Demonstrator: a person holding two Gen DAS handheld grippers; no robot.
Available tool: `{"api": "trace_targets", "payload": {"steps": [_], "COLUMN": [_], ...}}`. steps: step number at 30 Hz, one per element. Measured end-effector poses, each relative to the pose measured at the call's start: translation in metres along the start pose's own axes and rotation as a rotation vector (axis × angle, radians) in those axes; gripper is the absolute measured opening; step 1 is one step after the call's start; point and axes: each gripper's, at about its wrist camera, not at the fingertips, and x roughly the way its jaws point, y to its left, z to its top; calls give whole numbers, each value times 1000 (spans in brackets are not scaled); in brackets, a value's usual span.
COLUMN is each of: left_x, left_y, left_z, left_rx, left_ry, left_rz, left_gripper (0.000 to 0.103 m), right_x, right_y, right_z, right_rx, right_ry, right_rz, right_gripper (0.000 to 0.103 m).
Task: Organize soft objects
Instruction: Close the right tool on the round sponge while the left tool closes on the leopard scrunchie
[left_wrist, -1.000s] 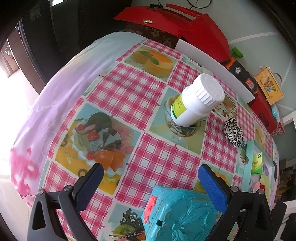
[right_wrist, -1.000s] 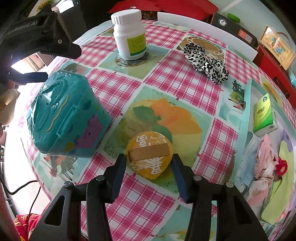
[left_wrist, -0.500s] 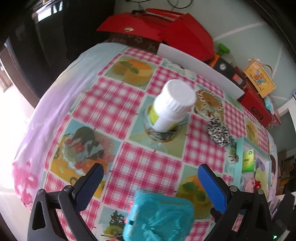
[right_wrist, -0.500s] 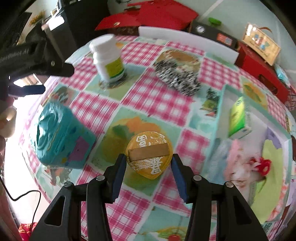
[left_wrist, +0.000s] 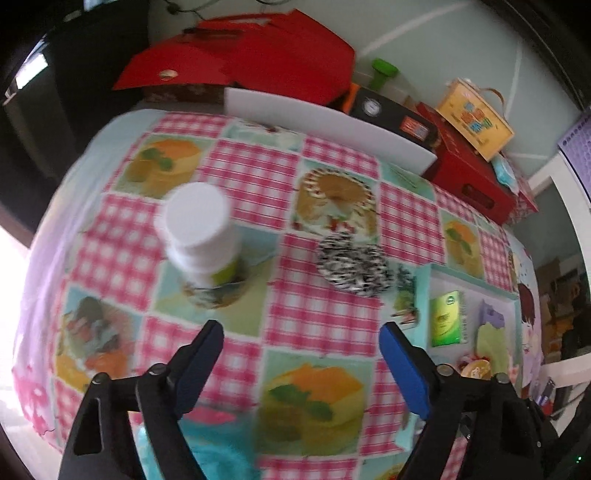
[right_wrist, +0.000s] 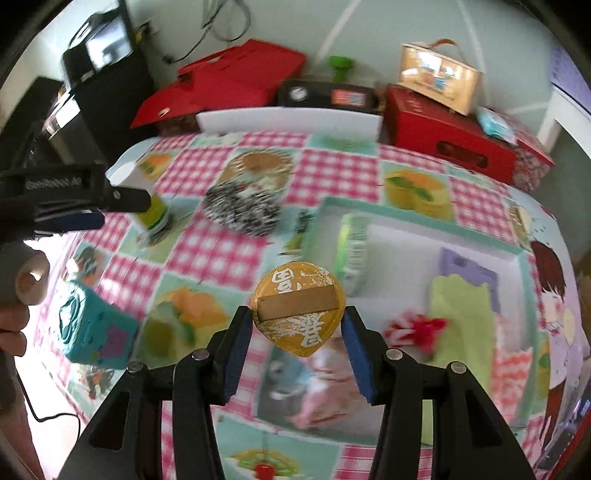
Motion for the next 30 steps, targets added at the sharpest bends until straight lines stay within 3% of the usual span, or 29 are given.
{"api": "trace_targets", "payload": {"steps": [7,19,30], "left_x": [47,98,112], "left_y": [-28,-32,-28], "left_z": [20,42,36], "left_rx": [-24,-134,-184], "left_ry": [55,80,82], "left_rz": [-6,-38,-55], "left_gripper": [73,59,28], "right_x": [-6,3,5], "right_y": [-38,-65,-72], "right_z": [-2,-9,-12], "right_rx": [71,111,126], "right_ry": [-16,-2,2], "right_rz": [-29,-34,-34], "right_gripper": [51,51,51]}}
